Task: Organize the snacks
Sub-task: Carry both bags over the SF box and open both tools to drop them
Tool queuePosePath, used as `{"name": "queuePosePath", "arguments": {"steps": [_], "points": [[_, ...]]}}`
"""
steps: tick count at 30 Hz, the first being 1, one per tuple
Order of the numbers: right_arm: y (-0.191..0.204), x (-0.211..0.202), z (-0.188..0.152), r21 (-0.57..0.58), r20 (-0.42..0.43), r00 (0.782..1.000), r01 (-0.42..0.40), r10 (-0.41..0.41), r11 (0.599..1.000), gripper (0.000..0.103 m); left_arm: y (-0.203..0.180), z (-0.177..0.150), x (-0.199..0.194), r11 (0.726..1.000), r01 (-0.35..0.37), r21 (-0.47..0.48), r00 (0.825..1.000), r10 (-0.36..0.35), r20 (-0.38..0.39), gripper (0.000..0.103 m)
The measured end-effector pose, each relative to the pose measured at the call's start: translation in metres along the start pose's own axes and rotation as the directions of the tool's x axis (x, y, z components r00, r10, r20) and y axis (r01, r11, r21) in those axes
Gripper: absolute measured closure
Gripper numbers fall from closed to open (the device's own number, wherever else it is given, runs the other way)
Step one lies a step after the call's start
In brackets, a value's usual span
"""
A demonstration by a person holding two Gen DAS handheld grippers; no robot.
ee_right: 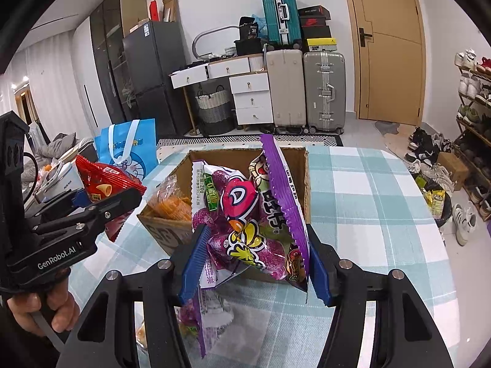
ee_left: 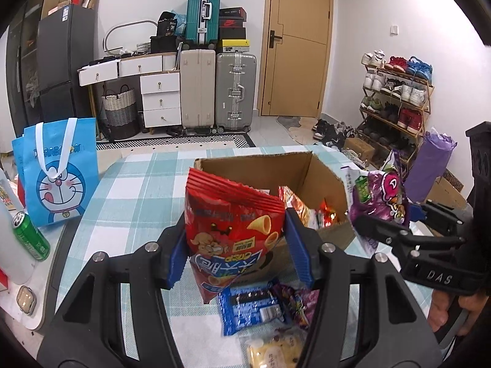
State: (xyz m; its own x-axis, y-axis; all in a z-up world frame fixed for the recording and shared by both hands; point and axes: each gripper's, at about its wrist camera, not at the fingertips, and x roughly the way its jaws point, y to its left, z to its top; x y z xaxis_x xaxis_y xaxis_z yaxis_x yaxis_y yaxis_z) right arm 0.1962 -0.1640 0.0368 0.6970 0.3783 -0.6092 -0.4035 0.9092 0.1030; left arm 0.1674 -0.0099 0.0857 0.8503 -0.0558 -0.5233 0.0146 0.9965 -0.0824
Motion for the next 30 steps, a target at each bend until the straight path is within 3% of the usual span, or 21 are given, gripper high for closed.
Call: {"name": "queuePosePath", "arguments": {"steps": [12, 30], "points": [[0.001, 0.024, 0.018, 0.041, 0.022, 1.000, 0.012, -0.013, 0.999, 0.043, -0.006, 0.012, 0.030, 1.000, -0.030, -0.011, 0.999, 0.030, -0.013, 0.049], [-0.012, 0.067, 0.026, 0.071, -0.019, 0.999, 0.050, -0.049, 0.996, 0.042, 0.003, 0.020, 0.054, 0.998, -0.056, -0.033, 0.998, 0.055, -0.026, 0.048]]}}
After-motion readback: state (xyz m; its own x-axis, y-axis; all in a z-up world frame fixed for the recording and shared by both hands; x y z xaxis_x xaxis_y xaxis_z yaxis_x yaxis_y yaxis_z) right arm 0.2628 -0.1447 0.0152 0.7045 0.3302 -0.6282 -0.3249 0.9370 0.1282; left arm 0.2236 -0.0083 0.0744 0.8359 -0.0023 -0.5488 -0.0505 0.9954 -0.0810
